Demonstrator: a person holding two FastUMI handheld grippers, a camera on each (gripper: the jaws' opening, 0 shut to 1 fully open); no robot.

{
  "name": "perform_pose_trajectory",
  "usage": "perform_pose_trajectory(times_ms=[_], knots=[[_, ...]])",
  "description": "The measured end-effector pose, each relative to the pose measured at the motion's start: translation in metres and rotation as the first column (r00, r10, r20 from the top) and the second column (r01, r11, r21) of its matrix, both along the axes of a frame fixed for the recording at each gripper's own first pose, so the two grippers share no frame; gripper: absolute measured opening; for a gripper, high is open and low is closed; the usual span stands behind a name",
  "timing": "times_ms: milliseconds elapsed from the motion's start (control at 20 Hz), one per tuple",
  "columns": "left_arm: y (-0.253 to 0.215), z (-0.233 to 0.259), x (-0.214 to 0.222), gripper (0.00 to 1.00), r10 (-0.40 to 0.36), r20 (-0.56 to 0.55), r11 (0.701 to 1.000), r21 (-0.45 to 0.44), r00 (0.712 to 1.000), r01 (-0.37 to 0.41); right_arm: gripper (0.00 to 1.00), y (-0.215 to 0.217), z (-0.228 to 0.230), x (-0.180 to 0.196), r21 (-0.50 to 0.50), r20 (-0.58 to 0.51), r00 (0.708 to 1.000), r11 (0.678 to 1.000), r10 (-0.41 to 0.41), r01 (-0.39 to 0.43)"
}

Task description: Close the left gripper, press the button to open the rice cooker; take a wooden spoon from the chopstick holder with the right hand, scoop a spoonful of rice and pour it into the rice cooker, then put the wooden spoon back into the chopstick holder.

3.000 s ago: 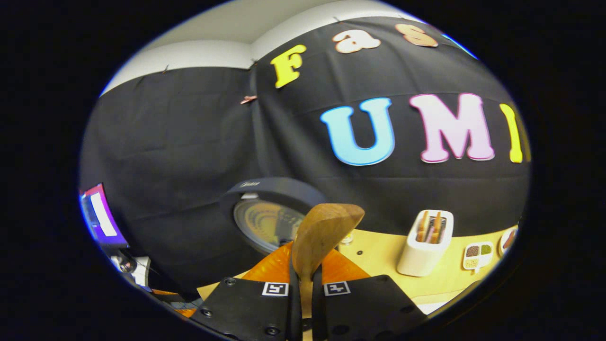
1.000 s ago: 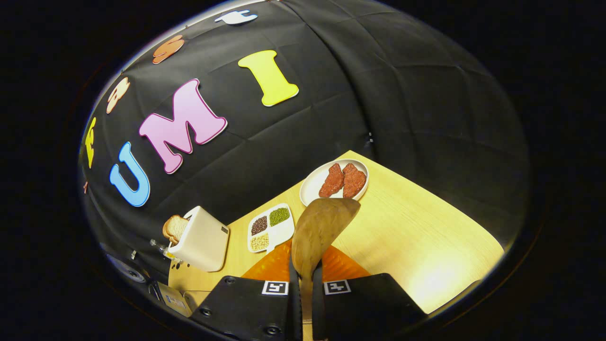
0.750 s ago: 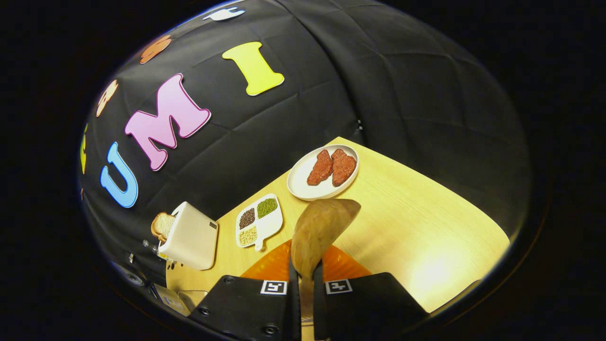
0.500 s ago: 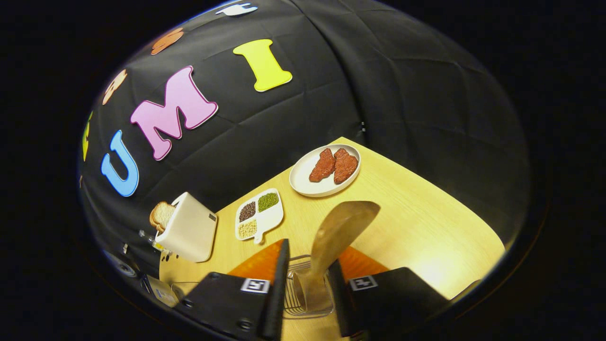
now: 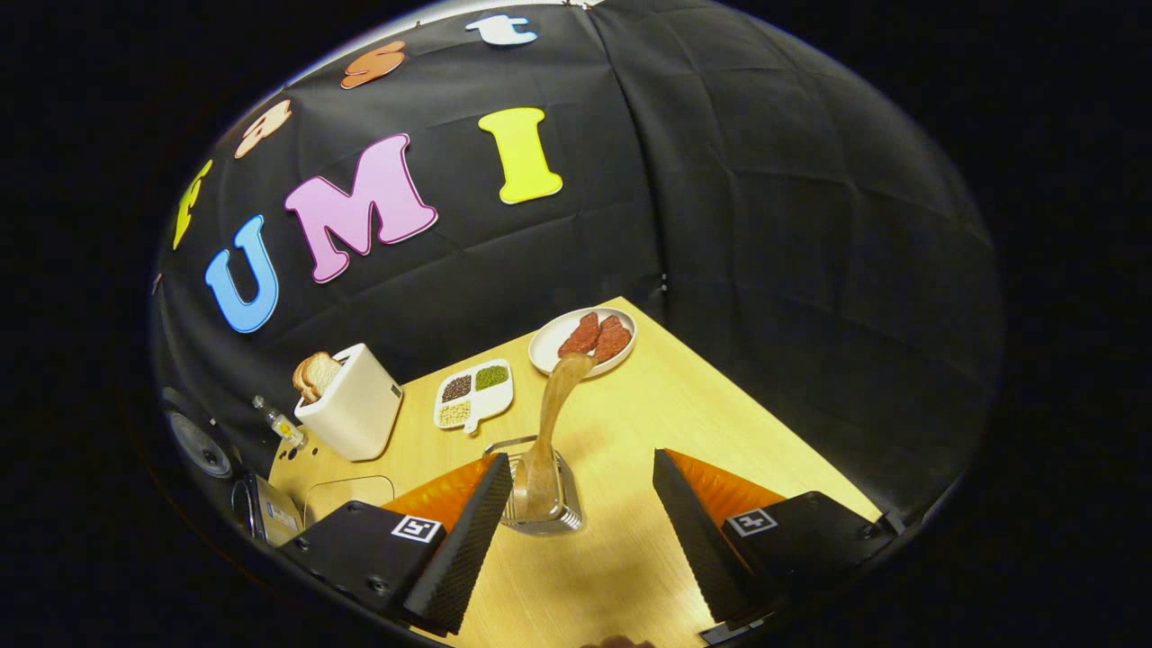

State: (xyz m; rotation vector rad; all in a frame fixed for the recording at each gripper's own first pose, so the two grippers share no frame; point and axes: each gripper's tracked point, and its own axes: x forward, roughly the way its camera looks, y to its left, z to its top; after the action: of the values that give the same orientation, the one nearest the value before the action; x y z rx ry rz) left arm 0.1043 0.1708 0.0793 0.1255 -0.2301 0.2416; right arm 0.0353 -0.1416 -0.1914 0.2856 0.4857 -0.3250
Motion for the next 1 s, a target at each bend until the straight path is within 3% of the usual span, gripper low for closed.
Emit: perform_pose_trajectory(times_ms=[150,400,650,1000], knots=[[0.007,0.004,0.026,0.98,-0.041,0.04,0.999,-0.033,0.998,0.042,0.99,0.007,0.016,-0.04,0.015,-0.002,0.999,0.999,-0.047,0.047],[0.018,-0.002,0.07,0.98,-0.078,0.03,0.997,-0.003,0.996,0.079,0.98,0.021,0.031,-0.082,0.0,0.003,0.996,0.996,-0.088,0.088],[0.023,-0.018,0.093,0.98,-0.086,-0.02,0.996,-0.001,0.996,0.086,0.99,0.036,0.033,-0.092,0.037,0.014,0.993,0.992,-0.12,0.119],[0.018,-0.037,0.081,0.98,-0.099,-0.125,0.995,-0.042,0.987,0.095,0.99,0.06,0.023,-0.084,0.032,-0.013,0.999,0.998,-0.05,0.051]])
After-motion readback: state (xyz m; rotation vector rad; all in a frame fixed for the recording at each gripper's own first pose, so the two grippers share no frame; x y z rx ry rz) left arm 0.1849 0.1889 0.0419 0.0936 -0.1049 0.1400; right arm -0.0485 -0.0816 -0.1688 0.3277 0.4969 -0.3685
